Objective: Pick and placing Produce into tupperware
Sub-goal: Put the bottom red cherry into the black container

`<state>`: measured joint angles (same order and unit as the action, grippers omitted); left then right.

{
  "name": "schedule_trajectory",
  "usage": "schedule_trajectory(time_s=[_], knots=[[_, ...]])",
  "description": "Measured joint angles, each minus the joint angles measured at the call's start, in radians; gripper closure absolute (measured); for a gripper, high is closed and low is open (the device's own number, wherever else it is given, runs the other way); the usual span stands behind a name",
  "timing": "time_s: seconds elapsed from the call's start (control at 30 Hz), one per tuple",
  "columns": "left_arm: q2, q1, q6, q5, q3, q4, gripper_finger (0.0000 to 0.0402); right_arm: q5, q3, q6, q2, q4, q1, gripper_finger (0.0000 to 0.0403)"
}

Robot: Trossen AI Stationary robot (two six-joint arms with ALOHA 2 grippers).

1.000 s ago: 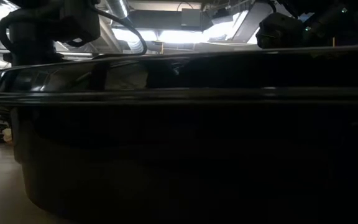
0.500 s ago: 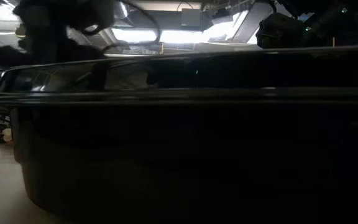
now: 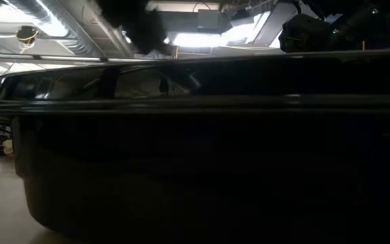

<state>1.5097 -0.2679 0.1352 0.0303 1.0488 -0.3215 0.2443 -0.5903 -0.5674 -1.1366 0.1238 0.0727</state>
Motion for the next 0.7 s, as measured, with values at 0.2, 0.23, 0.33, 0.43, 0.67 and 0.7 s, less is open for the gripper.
schedule_trajectory(time_s=[0.2, 0.23, 0.33, 0.43, 0.67, 0.7], knots=[[0.019, -0.028, -0.014, 0.000, 0.002, 0.200, 0.0334, 0.000, 0.000, 0.000, 0.000, 0.000, 0.000, 0.0222], [0.031, -0.038, -0.014, 0.000, 0.002, 0.219, 0.0334, 0.000, 0.000, 0.000, 0.000, 0.000, 0.000, 0.0222], [0.083, -0.066, -0.014, 0.001, 0.002, 0.315, 0.0330, 0.000, 0.000, 0.000, 0.000, 0.000, 0.000, 0.0222], [0.145, -0.096, -0.007, 0.001, 0.002, 0.379, 0.0328, 0.000, 0.000, 0.000, 0.000, 0.001, 0.000, 0.0222], [0.266, -0.159, 0.018, 0.001, 0.002, 0.448, 0.0332, 0.000, 0.000, 0.000, 0.000, 0.005, 0.000, 0.0222], [0.279, -0.166, 0.033, 0.001, 0.002, 0.449, 0.0332, 0.000, 0.000, 0.000, 0.000, 0.007, 0.000, 0.0222]])
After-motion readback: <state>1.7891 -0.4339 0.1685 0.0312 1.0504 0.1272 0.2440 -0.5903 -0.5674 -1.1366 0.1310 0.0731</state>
